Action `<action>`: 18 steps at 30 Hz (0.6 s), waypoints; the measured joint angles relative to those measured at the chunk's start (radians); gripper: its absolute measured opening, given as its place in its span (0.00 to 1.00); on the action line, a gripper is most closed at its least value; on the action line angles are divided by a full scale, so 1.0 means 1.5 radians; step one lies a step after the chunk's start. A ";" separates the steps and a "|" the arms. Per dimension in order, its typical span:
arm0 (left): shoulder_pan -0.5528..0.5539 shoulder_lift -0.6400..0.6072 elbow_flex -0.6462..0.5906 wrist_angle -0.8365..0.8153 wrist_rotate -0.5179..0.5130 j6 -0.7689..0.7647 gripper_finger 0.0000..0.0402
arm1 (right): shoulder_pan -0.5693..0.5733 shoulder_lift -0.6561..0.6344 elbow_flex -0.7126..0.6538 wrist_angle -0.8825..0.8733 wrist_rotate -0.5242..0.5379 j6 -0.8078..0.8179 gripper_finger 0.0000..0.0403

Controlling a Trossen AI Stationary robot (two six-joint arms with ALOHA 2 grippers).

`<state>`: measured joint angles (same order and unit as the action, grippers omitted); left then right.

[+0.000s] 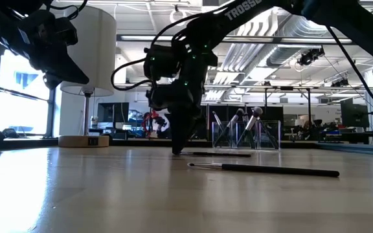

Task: Pick & Place Makeup Brushes
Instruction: Put the black makeup brush into the transparent organizer

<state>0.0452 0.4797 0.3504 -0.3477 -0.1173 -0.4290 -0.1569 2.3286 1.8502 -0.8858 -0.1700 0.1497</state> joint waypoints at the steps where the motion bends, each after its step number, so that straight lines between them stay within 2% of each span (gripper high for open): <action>1: 0.000 0.000 0.000 0.000 0.000 0.000 0.00 | -0.001 -0.006 -0.001 -0.008 -0.002 0.003 0.00; 18: 0.000 0.000 0.000 0.000 0.000 0.004 0.00 | -0.013 -0.127 -0.002 -0.119 0.027 -0.024 0.00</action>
<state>0.0454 0.4799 0.3504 -0.3477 -0.1169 -0.4234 -0.1765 2.1376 1.8471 -1.0642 -0.1291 0.1141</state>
